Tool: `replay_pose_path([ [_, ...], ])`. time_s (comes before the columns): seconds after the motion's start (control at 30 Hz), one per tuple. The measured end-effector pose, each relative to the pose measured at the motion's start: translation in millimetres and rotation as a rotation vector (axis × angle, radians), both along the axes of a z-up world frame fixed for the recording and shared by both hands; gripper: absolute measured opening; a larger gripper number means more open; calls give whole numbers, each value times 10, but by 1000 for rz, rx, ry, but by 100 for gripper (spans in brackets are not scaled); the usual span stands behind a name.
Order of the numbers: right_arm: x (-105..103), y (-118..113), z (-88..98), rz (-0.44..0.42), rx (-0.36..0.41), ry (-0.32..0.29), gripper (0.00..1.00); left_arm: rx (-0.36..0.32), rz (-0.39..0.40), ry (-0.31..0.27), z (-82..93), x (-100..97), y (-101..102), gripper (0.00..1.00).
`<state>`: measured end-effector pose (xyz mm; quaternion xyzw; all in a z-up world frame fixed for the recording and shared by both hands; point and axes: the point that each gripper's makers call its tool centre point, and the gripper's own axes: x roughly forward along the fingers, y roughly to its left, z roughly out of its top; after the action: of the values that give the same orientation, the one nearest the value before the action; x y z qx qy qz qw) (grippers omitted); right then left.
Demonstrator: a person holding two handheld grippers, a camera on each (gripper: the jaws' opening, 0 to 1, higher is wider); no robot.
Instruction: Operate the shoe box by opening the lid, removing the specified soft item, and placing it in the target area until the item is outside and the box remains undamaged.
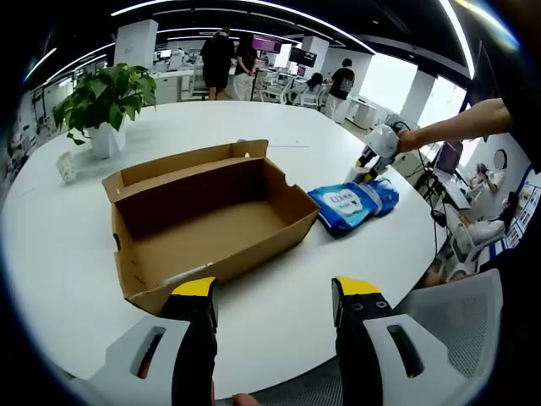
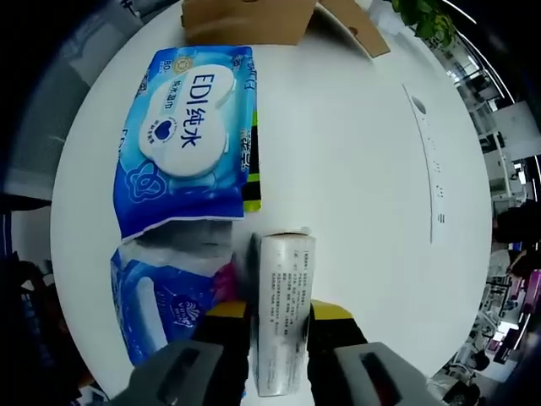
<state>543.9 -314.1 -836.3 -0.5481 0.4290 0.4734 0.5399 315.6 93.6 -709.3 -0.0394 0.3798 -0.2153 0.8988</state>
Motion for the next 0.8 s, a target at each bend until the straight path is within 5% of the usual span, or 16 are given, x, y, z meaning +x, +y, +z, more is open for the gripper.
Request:
replay_pose_path([
  [0.4, -42, -104, 139, -57, 10, -3, 30, -16, -8, -10, 3, 17, -18, 55],
  [0.8, -274, -149, 482, -134, 33, -41, 32, -31, -12, -17, 6, -82, 17, 55],
])
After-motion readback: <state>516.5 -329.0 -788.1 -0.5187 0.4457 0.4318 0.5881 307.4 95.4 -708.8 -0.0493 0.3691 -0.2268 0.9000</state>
